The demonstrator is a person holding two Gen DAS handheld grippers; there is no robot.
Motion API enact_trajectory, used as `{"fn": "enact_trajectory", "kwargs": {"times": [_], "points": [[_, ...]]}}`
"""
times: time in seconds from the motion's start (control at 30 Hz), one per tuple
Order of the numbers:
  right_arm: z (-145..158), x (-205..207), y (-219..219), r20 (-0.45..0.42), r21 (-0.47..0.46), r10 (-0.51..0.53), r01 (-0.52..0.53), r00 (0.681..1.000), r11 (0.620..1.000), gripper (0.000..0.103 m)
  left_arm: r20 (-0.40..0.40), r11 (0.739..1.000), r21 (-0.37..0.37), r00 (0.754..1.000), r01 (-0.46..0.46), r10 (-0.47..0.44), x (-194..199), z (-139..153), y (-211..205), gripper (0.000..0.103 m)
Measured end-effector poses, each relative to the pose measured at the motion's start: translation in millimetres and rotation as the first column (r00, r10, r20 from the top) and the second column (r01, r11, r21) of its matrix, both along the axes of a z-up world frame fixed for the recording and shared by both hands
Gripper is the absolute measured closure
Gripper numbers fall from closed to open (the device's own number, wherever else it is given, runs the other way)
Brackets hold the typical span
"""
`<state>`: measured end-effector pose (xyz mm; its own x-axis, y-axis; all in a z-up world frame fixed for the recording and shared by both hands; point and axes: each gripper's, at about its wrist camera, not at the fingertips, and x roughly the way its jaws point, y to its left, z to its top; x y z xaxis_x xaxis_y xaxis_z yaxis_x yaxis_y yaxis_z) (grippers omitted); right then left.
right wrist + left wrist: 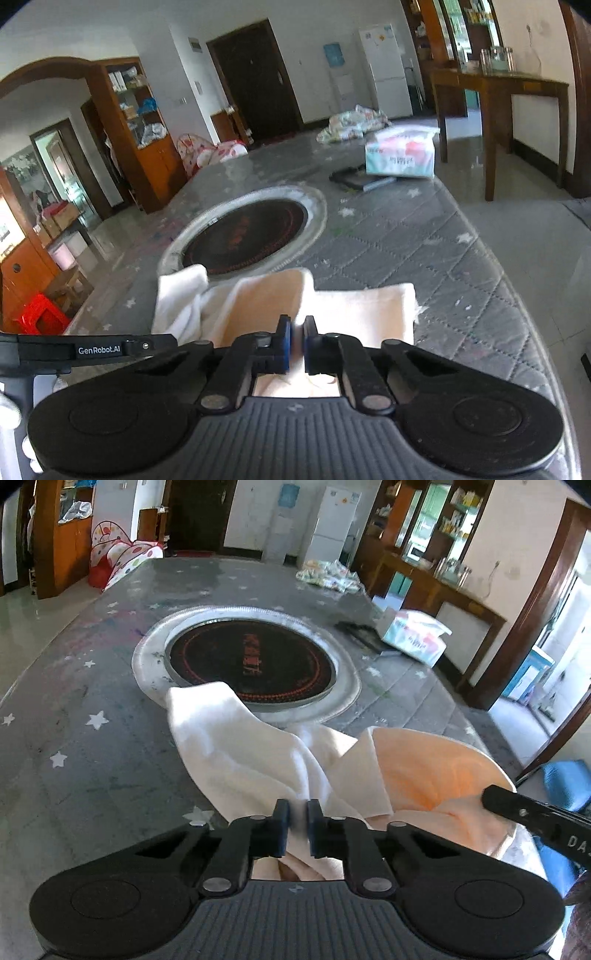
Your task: Fold clothes
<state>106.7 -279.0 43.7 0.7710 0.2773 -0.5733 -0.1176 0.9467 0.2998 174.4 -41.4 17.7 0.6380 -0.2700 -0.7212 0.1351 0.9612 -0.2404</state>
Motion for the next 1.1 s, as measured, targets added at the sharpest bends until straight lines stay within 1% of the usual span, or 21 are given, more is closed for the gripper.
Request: {"fn": "enact_trajectory", "kwargs": {"times": [0.1, 0.27, 0.33, 0.43, 0.47, 0.57, 0.67, 0.7, 0.73, 0.83, 0.9, 0.93, 0.97, 1.03, 1.1], "points": [[14.9, -17.9, -2.3, 0.045, 0.006, -0.002, 0.001, 0.999, 1.000, 0.098, 0.031, 1.000, -0.016, 0.999, 0.005, -0.005, -11.7, 9.2, 10.3, 0.097], [37.5, -53.5, -2.9, 0.107, -0.016, 0.023, -0.022, 0.994, 1.000, 0.098, 0.058, 0.999, -0.035, 0.998, 0.008, -0.006, -35.8, 17.2, 25.7, 0.099], [44.3, -71.0, -4.4, 0.127, -0.023, 0.036, -0.033, 0.991, 0.999, 0.098, 0.070, 0.998, -0.054, 0.998, 0.011, -0.007, -48.5, 20.6, 33.8, 0.099], [52.4, -96.8, -7.6, 0.148, -0.033, 0.053, -0.049, 0.988, 0.998, 0.100, 0.105, 0.997, -0.075, 0.994, 0.020, -0.012, -71.4, 28.8, 47.1, 0.099], [54.5, -106.0, -9.1, 0.151, -0.035, 0.062, -0.057, 0.987, 0.998, 0.100, 0.116, 0.997, -0.079, 0.993, 0.025, -0.015, -80.3, 31.2, 52.6, 0.099], [57.1, -138.1, -11.3, 0.141, -0.080, 0.104, -0.093, 0.985, 0.992, 0.100, 0.127, 0.995, -0.091, 0.992, 0.034, -0.022, -107.2, 35.8, 70.1, 0.099], [52.5, -152.9, -9.5, 0.102, -0.131, 0.128, -0.114, 0.987, 0.985, 0.100, 0.124, 0.995, -0.090, 0.992, 0.030, -0.019, -132.0, 32.3, 86.7, 0.099], [49.7, -154.5, -8.9, 0.084, -0.142, 0.132, -0.119, 0.988, 0.983, 0.099, 0.117, 0.996, -0.089, 0.993, 0.018, -0.008, -137.8, 29.1, 92.6, 0.100], [47.0, -156.1, -8.2, 0.066, -0.152, 0.135, -0.124, 0.989, 0.981, 0.096, 0.110, 0.996, -0.087, 0.994, 0.006, 0.004, -143.5, 25.8, 98.6, 0.100], [39.5, -148.3, -5.8, 0.035, -0.174, 0.131, -0.123, 0.991, 0.977, 0.094, 0.082, 0.994, -0.099, 0.995, -0.045, 0.053, -156.8, 14.8, 119.2, 0.100], [37.6, -135.7, -3.9, 0.026, -0.163, 0.135, -0.129, 0.990, 0.978, 0.083, 0.059, 0.992, -0.103, 0.995, -0.079, 0.085, -162.7, 7.4, 131.7, 0.100], [36.3, -126.3, -1.3, 0.024, -0.164, 0.141, -0.135, 0.990, 0.977, 0.075, 0.049, 0.991, -0.102, 0.995, -0.086, 0.091, -164.5, 3.8, 135.8, 0.100], [35.1, -115.9, 1.3, 0.023, -0.172, 0.152, -0.145, 0.988, 0.974, 0.071, 0.040, 0.991, -0.100, 0.995, -0.088, 0.093, -165.6, 0.9, 138.5, 0.100], [30.4, -92.2, 9.5, 0.004, -0.186, 0.168, -0.164, 0.986, 0.969, 0.068, 0.022, 0.991, -0.092, 0.995, -0.093, 0.095, -165.2, -2.4, 140.3, 0.100], [25.1, -67.9, 18.3, -0.017, -0.199, 0.183, -0.183, 0.983, 0.963, 0.066, 0.017, 0.992, -0.089, 0.995, -0.091, 0.093, -162.3, -2.8, 137.9, 0.093]]}}
